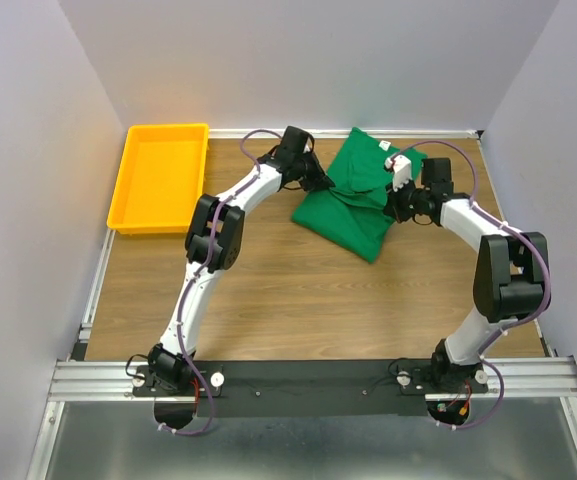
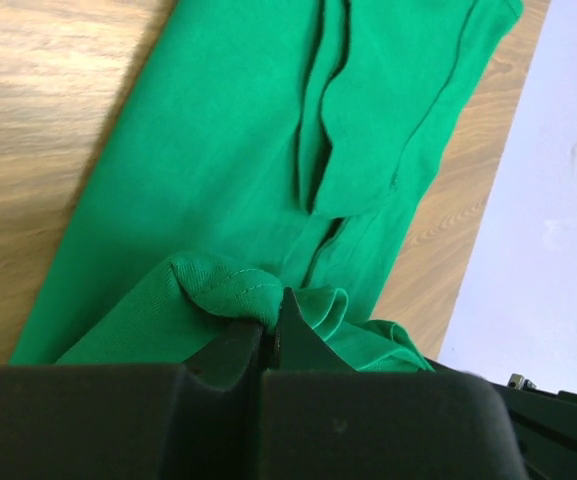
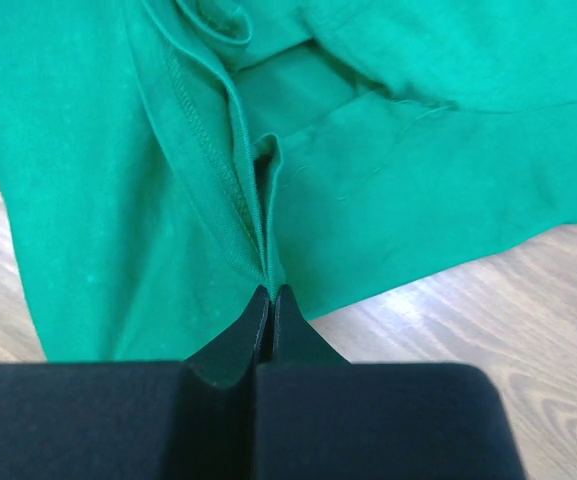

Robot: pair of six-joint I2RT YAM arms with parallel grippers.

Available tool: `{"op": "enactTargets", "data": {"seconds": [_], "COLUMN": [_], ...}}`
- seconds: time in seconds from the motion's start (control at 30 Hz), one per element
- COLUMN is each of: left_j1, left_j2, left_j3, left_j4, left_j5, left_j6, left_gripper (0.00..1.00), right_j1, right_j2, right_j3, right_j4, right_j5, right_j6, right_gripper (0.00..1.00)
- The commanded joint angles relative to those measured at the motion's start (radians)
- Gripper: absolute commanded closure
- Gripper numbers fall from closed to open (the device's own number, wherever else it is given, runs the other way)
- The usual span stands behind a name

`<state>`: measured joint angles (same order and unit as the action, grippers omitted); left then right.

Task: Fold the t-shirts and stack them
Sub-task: Fold the tshirt

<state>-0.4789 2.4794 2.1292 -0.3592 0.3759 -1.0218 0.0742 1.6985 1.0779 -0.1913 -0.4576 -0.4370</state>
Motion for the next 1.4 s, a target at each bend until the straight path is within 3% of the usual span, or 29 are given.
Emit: {"op": "enactTargets", "data": {"seconds": [0.0, 0.93, 0.97, 1.0, 1.07, 1.1, 1.17, 1.2, 1.37], "left_j1": [0.002, 0.002, 0.002, 0.000, 0.008, 0.010, 0.016, 0.025, 0.069], "left_j2": [0.030, 0.119, 0.119, 0.118, 0.115, 0.105, 0.090, 0.075, -0.022], "left_j3": [0.064, 0.140, 0.138, 0.136, 0.140, 0.144, 0.158, 0.178, 0.189], "left_j4": [0.062, 0.115, 0.124, 0.138, 0.173, 0.190, 0.242, 0.255, 0.267], "left_j5": [0.054, 0.077, 0.084, 0.089, 0.087, 0.080, 0.063, 0.051, -0.014], "left_j6": [-0.029, -0.090, -0.087, -0.083, -0.075, -0.069, -0.055, -0.044, 0.031], "left_gripper": [1.00, 1.00, 1.00, 0.99, 0.90, 0.69, 0.15, 0.01, 0.01], "right_j1": [-0.017, -0.034, -0.033, -0.033, -0.033, -0.033, -0.036, -0.039, -0.042], "right_j2": [0.029, 0.118, 0.121, 0.130, 0.142, 0.151, 0.162, 0.162, 0.133], "right_j3": [0.051, 0.125, 0.132, 0.137, 0.152, 0.175, 0.195, 0.203, 0.244], "right_j4": [-0.014, -0.007, -0.007, -0.005, 0.004, 0.006, 0.010, 0.015, 0.020], "right_j5": [0.043, 0.100, 0.105, 0.112, 0.178, 0.209, 0.255, 0.276, 0.287], "right_j6": [0.020, 0.052, 0.052, 0.057, 0.102, 0.121, 0.164, 0.175, 0.185], "right_gripper": [0.99, 0.99, 0.99, 0.90, 0.73, 0.51, 0.45, 0.41, 0.37]}}
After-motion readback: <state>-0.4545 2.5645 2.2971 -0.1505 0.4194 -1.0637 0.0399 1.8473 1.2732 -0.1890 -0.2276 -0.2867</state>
